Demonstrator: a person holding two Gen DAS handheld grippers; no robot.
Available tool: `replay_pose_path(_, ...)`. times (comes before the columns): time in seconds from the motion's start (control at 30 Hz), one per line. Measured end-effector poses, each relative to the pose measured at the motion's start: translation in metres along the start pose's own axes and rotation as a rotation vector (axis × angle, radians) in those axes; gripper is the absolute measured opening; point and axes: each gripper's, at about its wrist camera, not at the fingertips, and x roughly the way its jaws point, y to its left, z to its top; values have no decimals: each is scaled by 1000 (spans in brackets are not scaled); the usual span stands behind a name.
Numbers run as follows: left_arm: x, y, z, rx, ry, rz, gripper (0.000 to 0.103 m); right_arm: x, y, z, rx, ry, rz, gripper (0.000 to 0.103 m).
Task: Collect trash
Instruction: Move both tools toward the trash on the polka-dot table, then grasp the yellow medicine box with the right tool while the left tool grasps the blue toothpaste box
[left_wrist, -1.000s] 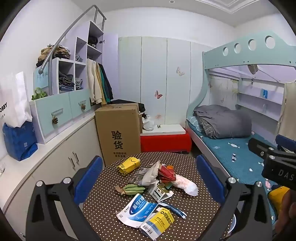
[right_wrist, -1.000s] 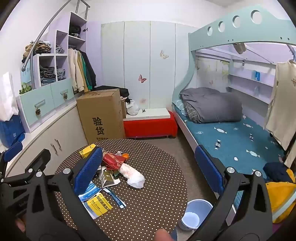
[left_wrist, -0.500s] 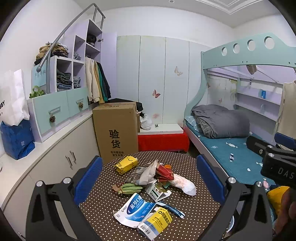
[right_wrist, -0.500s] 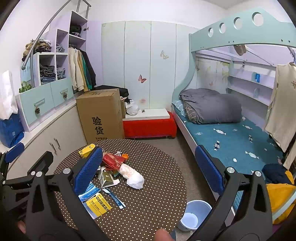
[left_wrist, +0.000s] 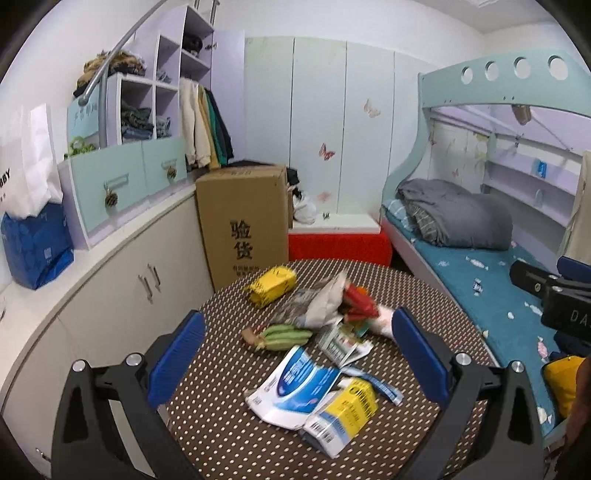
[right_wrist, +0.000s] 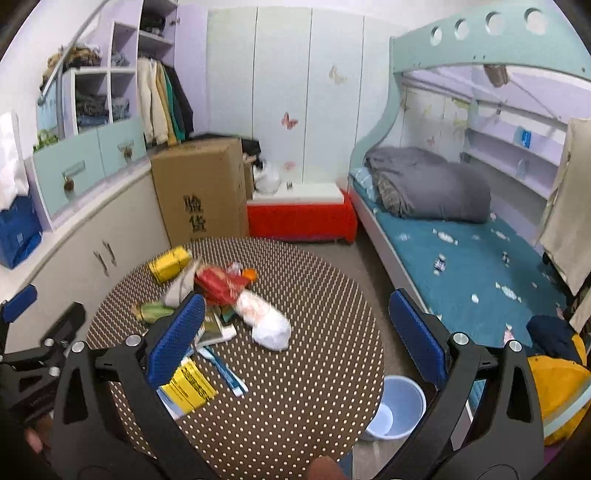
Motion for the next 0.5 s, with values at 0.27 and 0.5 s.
replay_pose_path(0.27,26,27,-29,40,112,11,99,43,10,-26,-28,133,18,98)
replay_pose_path(0.5,59,43,-55,66,221,-2,99,75,18,-52,-40,248,31,98)
